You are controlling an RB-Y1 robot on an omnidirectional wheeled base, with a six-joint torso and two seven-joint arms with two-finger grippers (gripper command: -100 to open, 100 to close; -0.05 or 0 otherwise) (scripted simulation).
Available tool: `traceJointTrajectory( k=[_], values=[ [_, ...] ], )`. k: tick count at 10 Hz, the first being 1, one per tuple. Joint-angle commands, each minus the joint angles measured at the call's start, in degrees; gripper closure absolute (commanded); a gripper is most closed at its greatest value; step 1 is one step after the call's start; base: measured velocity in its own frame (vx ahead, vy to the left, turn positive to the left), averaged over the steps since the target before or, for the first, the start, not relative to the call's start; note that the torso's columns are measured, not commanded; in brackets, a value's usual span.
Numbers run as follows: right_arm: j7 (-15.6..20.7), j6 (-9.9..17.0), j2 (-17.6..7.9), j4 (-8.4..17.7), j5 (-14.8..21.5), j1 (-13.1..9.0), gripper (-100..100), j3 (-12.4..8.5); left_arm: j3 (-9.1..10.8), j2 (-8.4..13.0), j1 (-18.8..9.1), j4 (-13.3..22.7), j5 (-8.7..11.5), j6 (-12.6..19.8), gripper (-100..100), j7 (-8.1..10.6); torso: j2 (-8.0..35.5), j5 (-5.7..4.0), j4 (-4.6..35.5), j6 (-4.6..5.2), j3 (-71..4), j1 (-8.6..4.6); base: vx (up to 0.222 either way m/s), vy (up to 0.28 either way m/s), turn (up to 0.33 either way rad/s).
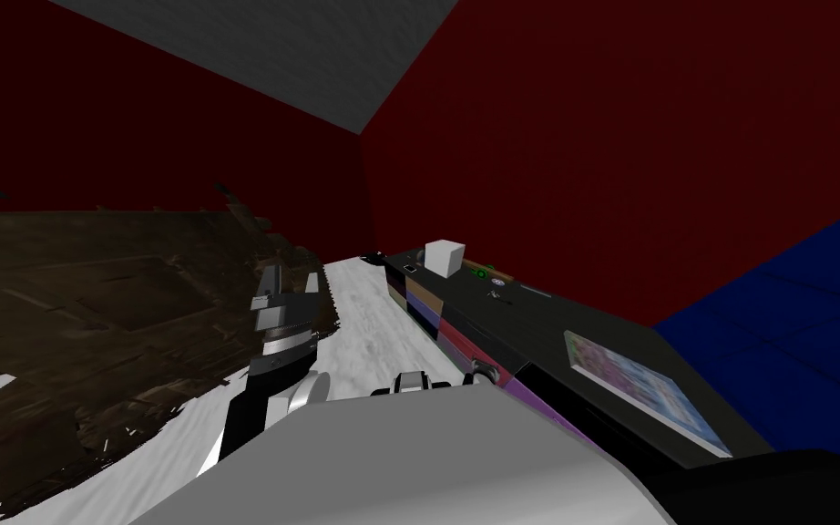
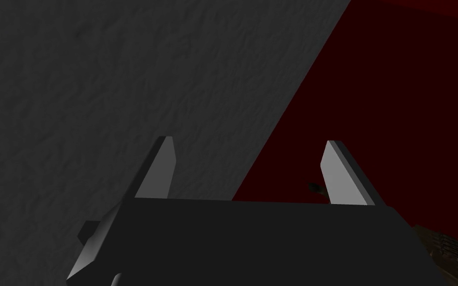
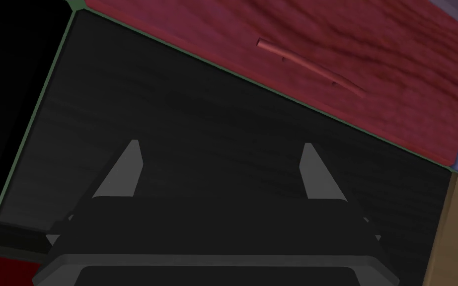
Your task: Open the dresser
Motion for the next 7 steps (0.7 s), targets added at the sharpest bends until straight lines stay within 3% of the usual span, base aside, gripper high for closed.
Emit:
traceJointTrajectory(
  k=[1,2,3,5,6,7],
  values=[
    [0.4,4.1,-0.2,4.5,4.2,-1.5,-100,1.1,0.00,0.0,0.0,0.0,0.0,0.0,0,0.00,0.0,0.01,0.0,0.03,0.0,0.01,0.042,0.042,0.104],
    [0.4,4.6,-0.2,5.8,4.9,-1.5,-100,1.1,0.00,0.0,0.0,0.0,0.0,0.0,0,0.00,0.0,0.02,0.0,0.01,0.0,0.04,0.043,0.034,0.042],
    [0.7,6.8,-0.4,7.4,7.1,-2.4,-100,1.8,0.00,0.0,0.0,0.0,0.0,0.0,0,0.00,0.0,0.01,0.0,0.05,0.0,-0.01,0.054,0.033,0.073],
    [0.7,7.4,-0.4,9.2,7.9,-2.4,-100,1.8,0.00,0.0,0.0,0.0,0.0,0.0,0,0.00,0.0,0.00,0.0,0.04,0.0,-0.04,0.034,0.020,0.026],
    [0.9,10.0,-0.6,11.2,10.4,-3.3,-100,2.5,0.00,0.0,0.0,0.0,0.0,0.0,0,0.00,0.1,-0.01,0.0,0.03,0.0,-0.09,0.023,0.016,0.082],
    [0.9,10.0,-0.6,12.4,10.7,-3.3,-100,2.5,0.00,0.0,0.0,0.0,0.0,0.0,0,0.00,0.1,-0.01,0.0,0.01,0.0,-0.04,0.030,0.014,0.057]
  ],
)
